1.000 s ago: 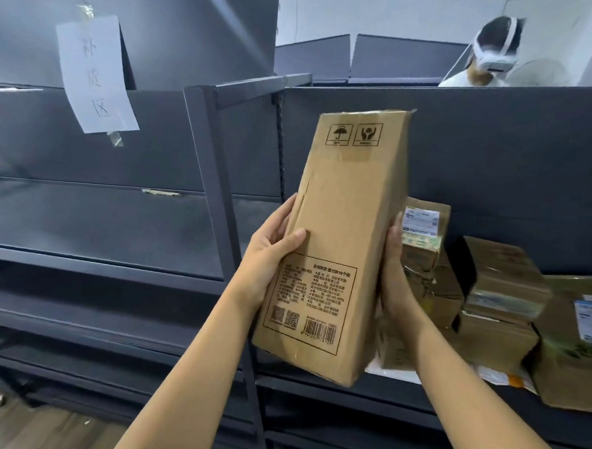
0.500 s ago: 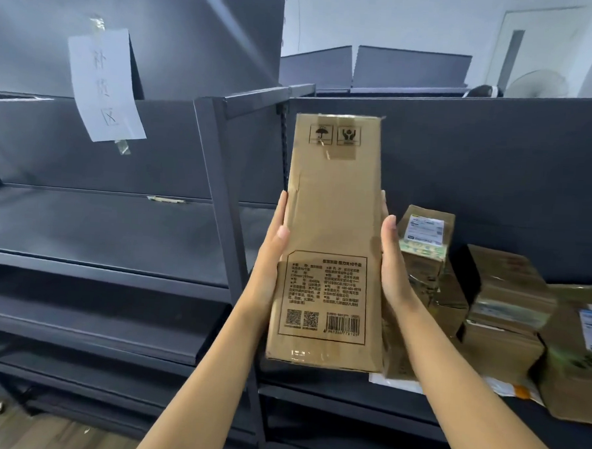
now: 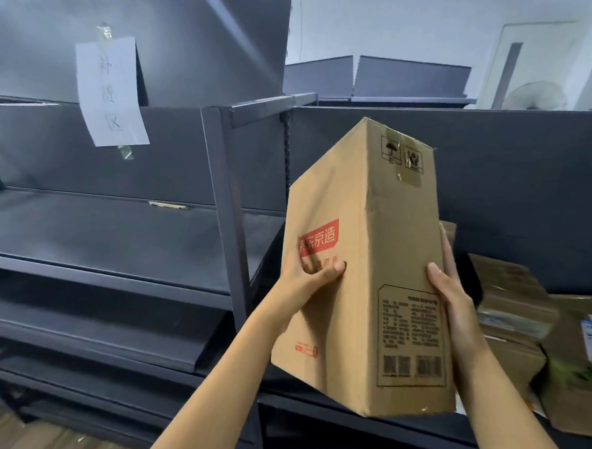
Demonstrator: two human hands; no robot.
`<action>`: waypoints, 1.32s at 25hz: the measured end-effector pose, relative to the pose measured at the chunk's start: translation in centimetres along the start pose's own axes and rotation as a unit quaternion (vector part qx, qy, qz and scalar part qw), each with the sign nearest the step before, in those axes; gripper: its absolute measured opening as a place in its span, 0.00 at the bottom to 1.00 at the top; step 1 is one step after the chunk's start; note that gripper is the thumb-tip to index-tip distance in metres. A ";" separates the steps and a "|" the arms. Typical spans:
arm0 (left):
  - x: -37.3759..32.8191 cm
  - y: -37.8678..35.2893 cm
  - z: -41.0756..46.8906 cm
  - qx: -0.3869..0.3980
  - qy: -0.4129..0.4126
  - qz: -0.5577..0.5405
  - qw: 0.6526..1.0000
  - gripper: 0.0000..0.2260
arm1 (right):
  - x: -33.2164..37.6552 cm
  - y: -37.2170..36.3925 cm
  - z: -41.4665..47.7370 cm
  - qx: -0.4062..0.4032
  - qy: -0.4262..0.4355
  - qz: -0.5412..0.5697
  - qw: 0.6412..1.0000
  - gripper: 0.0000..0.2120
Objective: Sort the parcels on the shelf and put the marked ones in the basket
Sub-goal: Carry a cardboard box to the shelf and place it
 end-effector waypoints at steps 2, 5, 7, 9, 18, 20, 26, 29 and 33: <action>0.4 -0.7 -0.1 -0.011 0.008 0.022 1.000 0.42 | 0.5 0.7 -0.3 -0.007 0.007 -0.001 1.000 0.26; 0.2 -1.7 0.0 -0.035 -0.015 0.120 0.992 0.57 | 0.6 1.6 -0.7 -0.020 0.009 0.002 1.000 0.24; -0.3 -2.0 0.0 -0.041 -0.030 0.150 0.987 0.58 | 0.3 2.2 -1.0 -0.035 -0.004 0.017 0.999 0.25; -0.1 -2.3 -0.1 -0.030 -0.021 0.145 0.989 0.57 | 0.2 2.4 -1.1 -0.042 -0.011 0.016 0.999 0.26; 1.3 2.1 -1.3 0.084 0.158 -0.259 0.949 0.26 | 0.3 -4.7 -2.4 0.087 0.072 -0.195 0.974 0.24; 1.7 3.9 -1.2 0.086 0.199 -0.310 0.926 0.26 | -0.4 -7.0 -2.4 0.120 0.077 -0.246 0.959 0.23; 3.1 8.9 0.6 -0.086 0.093 -0.368 0.921 0.19 | -0.9 -8.6 -1.4 0.156 0.089 -0.369 0.912 0.34; 3.9 7.7 0.5 -0.053 0.096 -0.362 0.926 0.18 | 0.3 -8.1 -0.7 0.086 0.149 -0.444 0.879 0.29; 5.7 7.1 1.0 -0.078 0.101 -0.365 0.922 0.23 | 0.6 -5.6 0.1 -0.026 0.114 -0.606 0.787 0.49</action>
Point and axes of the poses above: each hand's wrist, its own z-axis towards the middle knuckle, its own y-axis out of the back of the hand, x = y × z, the point moved 6 cm from there along z, towards the middle knuckle, and after that the axes turned 15 degrees about -x, right-handed, at the moved point
